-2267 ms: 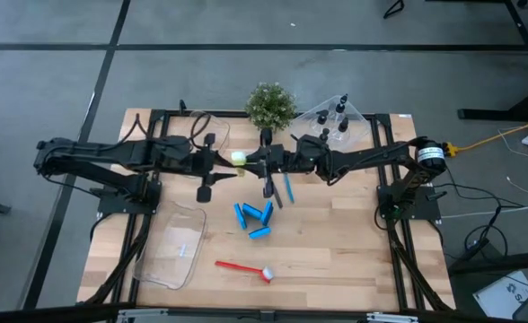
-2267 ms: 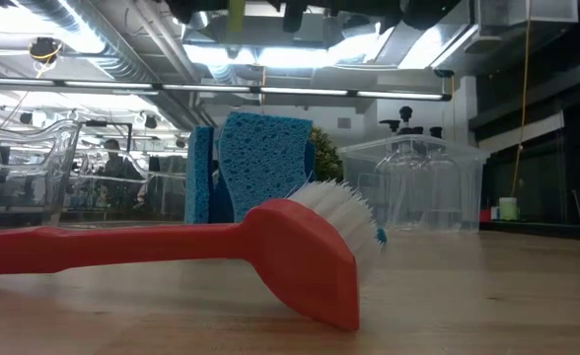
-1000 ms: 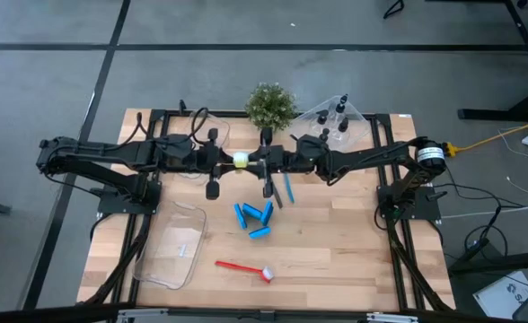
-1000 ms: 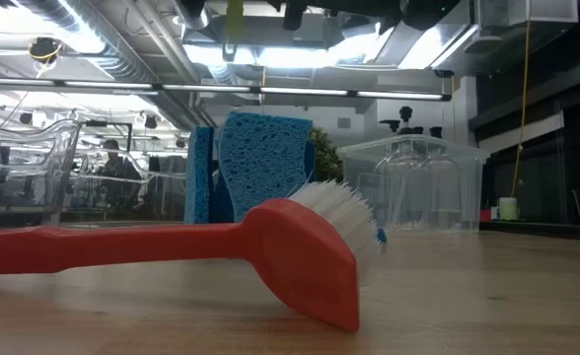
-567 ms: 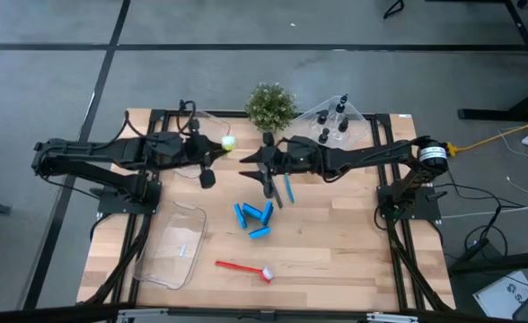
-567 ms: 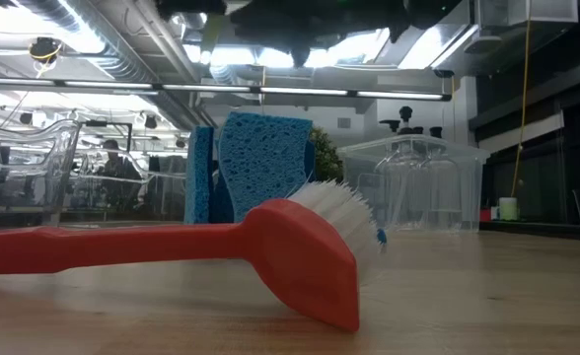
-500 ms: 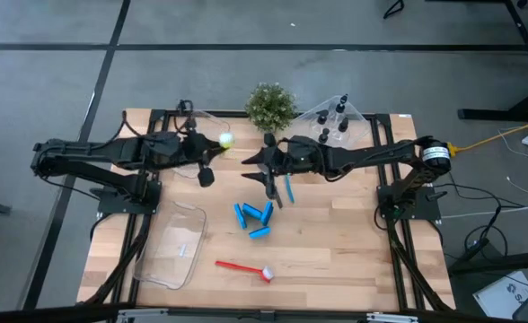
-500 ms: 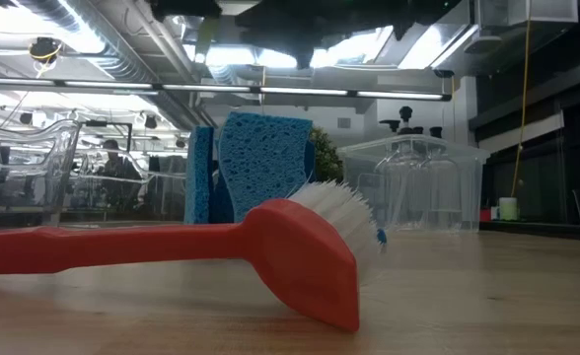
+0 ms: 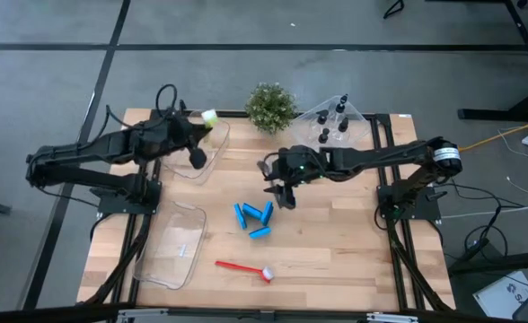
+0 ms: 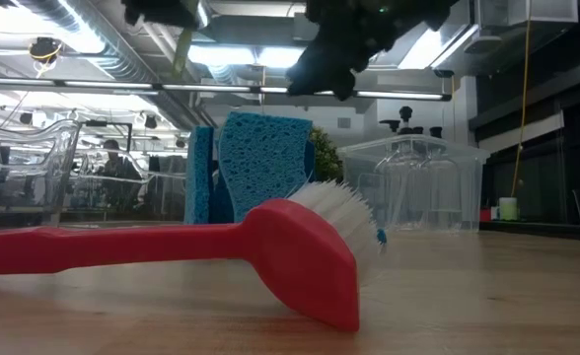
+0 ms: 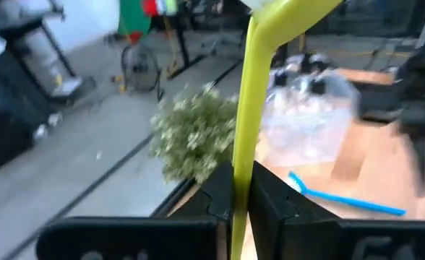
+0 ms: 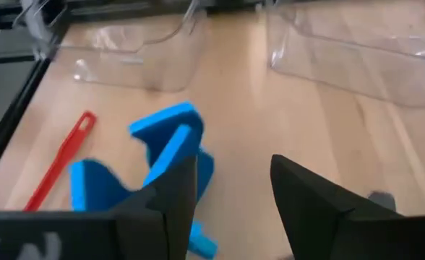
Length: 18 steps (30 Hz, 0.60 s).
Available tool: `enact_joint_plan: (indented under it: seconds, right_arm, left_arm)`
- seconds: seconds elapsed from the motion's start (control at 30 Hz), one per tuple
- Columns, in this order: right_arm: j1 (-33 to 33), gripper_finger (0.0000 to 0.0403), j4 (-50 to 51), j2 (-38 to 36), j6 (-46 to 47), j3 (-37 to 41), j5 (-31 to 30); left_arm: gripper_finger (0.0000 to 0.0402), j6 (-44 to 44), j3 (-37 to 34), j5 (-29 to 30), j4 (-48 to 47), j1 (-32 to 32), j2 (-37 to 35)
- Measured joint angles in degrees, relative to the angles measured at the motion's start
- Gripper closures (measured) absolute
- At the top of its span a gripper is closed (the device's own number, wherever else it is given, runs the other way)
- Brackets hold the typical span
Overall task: Pick & Place Kitchen Sink Supplies
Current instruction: Put the yellow dish brush into the top transparent bin
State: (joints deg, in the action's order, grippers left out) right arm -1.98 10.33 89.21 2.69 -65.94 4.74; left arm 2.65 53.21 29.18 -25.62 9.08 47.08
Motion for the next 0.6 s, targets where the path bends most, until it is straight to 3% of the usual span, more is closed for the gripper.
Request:
enact_joint_plan:
  seconds: [0.2,0.37,0.5,0.6]
  right_arm:
    - [0.3,0.0245,0.8,-3.2,2.2,4.5,-6.6]
    - [0.5,0.0251,0.3,-5.6,5.4,8.2,-10.0]
    - [0.4,0.0252,-0.3,-6.4,6.6,10.8,-11.3]
    - [0.5,0.0252,-1.5,-6.6,6.5,11.9,-11.3]
  left_arm:
    - [0.0386,5.5,0.0,-15.4,-6.1,12.7,0.3]
    - [0.0386,6.5,0.0,-20.6,-12.7,20.7,1.8]
    - [0.0386,2.3,0.0,-24.0,-14.3,23.5,3.8]
    - [0.0386,-6.4,-0.1,-26.7,-15.5,24.3,5.9]
